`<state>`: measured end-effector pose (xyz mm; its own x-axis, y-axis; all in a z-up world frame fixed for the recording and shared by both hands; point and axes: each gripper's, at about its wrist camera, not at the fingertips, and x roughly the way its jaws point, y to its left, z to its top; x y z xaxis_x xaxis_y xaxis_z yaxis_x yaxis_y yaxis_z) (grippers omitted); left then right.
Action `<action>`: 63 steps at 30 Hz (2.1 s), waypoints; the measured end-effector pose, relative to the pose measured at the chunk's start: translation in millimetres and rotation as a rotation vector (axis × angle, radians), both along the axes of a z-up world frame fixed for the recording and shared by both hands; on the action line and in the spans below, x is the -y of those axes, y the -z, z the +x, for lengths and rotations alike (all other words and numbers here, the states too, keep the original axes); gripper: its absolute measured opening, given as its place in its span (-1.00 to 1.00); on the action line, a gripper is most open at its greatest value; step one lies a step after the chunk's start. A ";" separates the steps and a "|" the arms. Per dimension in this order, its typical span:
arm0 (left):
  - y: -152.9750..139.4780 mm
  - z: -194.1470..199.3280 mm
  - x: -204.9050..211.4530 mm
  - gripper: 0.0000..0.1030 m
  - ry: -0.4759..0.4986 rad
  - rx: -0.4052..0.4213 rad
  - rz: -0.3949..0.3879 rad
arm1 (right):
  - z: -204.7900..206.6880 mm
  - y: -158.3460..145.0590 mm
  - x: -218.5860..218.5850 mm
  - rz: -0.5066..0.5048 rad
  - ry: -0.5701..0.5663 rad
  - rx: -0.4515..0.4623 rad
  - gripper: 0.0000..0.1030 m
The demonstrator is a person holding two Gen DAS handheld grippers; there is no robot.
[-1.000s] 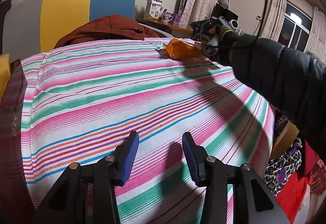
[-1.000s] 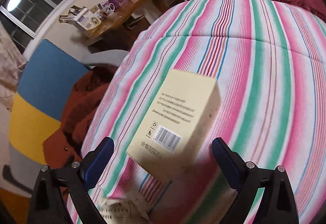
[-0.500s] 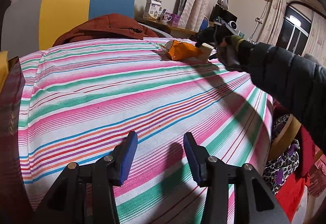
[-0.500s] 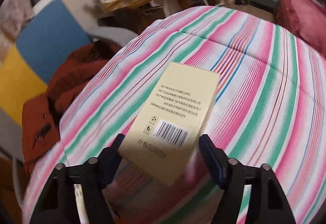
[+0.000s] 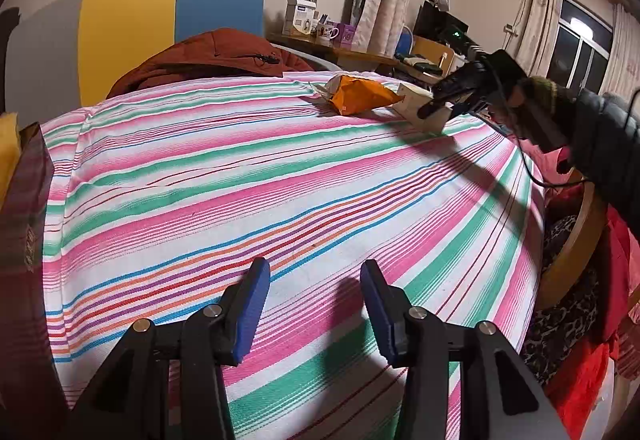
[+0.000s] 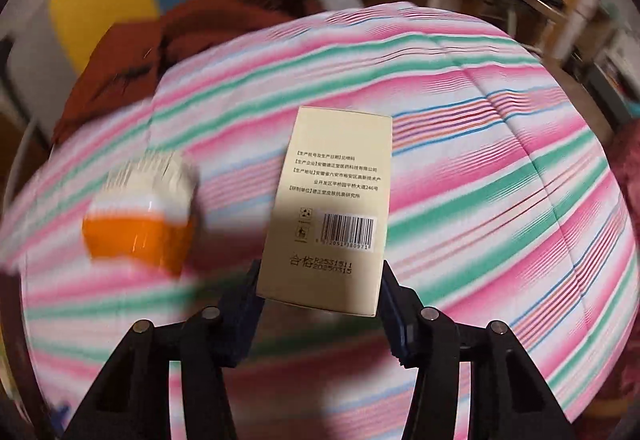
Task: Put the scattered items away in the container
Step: 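Grasp the cream paper box with the right tool while the left tool grasps the orange snack bag, then lift and carry the snack bag and cream box over the gold tray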
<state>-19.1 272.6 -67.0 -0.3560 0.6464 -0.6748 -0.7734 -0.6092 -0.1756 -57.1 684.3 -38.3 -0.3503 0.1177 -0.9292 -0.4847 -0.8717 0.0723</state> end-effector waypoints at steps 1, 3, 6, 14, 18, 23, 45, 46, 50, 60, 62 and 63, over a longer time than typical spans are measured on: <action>-2.0 -0.6 -3.4 -0.01 0.003 0.000 -0.013 | 3.2 -0.6 4.4 0.006 -0.032 0.017 0.03; -8.9 -5.7 -11.9 -0.01 0.009 0.019 -0.016 | 8.4 -0.7 13.5 0.011 -0.093 0.039 0.03; -29.4 -19.6 -30.7 -0.01 0.022 0.021 0.007 | 14.1 2.6 16.1 0.002 -0.132 0.039 0.01; -80.5 -57.8 -115.1 0.02 0.182 -0.144 -0.034 | 14.8 18.1 17.2 0.039 -0.159 0.099 -0.02; -79.0 -73.2 -154.8 0.06 0.279 -0.210 -0.090 | 17.4 16.7 13.3 0.023 -0.142 0.105 -0.01; -73.4 -93.8 -190.9 0.12 0.374 -0.252 -0.129 | 23.3 12.8 0.7 -0.016 -0.077 0.114 0.17; -39.2 -154.9 -289.0 0.51 0.627 -0.176 -0.186 | 29.6 -11.0 3.1 -0.007 -0.084 0.099 0.29; -36.3 -155.4 -291.6 0.51 0.626 -0.157 -0.179 | 30.9 -12.4 1.4 -0.011 -0.078 0.095 0.29; -23.6 -153.2 -295.0 0.51 0.611 -0.100 -0.174 | 30.5 -16.3 -1.5 -0.017 -0.056 0.069 0.29; -12.7 -150.1 -267.4 0.21 0.404 -0.052 -0.146 | 2.1 -11.4 -3.1 0.030 -0.044 0.036 0.25; -12.7 -144.8 -261.1 0.20 0.369 -0.065 -0.164 | -3.0 -7.3 -0.6 0.057 -0.055 0.043 0.05; -13.0 -143.2 -257.8 0.20 0.357 -0.064 -0.167 | -5.0 -5.2 1.0 0.065 -0.063 0.048 0.00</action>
